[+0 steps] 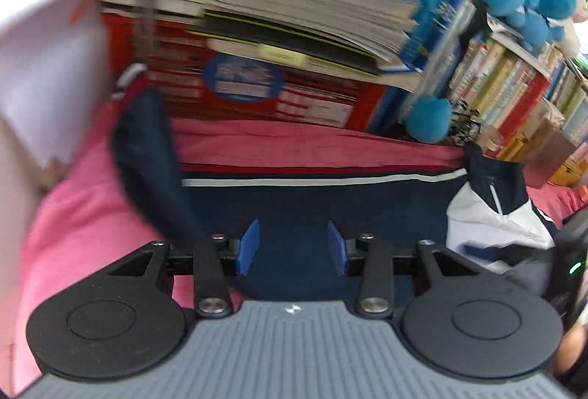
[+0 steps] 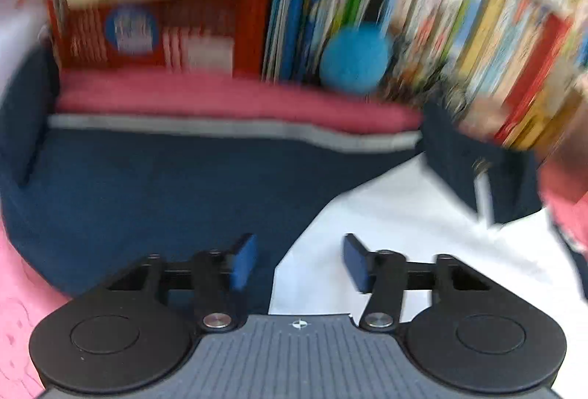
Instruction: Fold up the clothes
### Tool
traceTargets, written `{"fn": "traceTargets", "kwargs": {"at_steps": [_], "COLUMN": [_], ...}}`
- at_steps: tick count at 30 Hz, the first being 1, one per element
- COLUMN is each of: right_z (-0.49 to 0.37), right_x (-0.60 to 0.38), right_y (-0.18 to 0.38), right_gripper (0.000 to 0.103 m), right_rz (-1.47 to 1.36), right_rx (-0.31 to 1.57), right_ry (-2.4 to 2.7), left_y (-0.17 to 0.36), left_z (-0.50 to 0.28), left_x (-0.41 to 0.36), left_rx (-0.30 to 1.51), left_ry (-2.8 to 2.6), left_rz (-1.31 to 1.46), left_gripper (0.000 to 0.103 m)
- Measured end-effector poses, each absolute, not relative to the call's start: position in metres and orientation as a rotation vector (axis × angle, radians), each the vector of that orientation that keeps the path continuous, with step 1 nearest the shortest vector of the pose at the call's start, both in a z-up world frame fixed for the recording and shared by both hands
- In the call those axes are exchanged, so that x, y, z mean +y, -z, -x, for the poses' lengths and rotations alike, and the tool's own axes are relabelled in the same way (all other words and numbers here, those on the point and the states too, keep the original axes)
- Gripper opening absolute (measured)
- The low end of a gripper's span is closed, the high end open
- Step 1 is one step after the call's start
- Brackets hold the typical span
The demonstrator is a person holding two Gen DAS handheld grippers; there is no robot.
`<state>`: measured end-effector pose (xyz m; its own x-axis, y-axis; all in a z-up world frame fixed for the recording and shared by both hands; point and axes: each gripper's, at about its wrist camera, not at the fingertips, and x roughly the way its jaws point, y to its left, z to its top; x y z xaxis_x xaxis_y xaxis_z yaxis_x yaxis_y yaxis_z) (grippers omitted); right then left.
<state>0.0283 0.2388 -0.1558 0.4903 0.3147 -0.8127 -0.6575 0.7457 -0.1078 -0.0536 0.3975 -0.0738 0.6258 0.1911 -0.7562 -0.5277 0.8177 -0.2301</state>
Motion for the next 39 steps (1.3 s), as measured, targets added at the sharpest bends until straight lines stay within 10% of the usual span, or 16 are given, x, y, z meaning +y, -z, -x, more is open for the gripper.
{"fn": "traceTargets", "kwargs": {"at_steps": [9, 22, 31, 39], "right_z": [0.012, -0.019, -0.113, -0.258], "right_x": [0.281, 0.013, -0.076, -0.076], "right_y": [0.138, 0.156, 0.102, 0.155], "right_gripper": [0.059, 0.073, 0.078, 0.090], "right_rz": [0.305, 0.335, 0.350, 0.445], "right_rx": [0.865, 1.030, 0.791, 0.861], "right_ry": [-0.969, -0.470, -0.479, -0.614], "left_y": [0.129, 0.127, 0.063, 0.099], "left_z": [0.045, 0.037, 0.051, 0.010], "left_x": [0.416, 0.410, 0.285, 0.129], "left_rx": [0.988, 1.009, 0.766, 0.954], "left_ry": [-0.694, -0.951, -0.800, -0.448], "left_rz": [0.414, 0.450, 0.465, 0.411], "left_gripper": [0.048, 0.048, 0.051, 0.052]}}
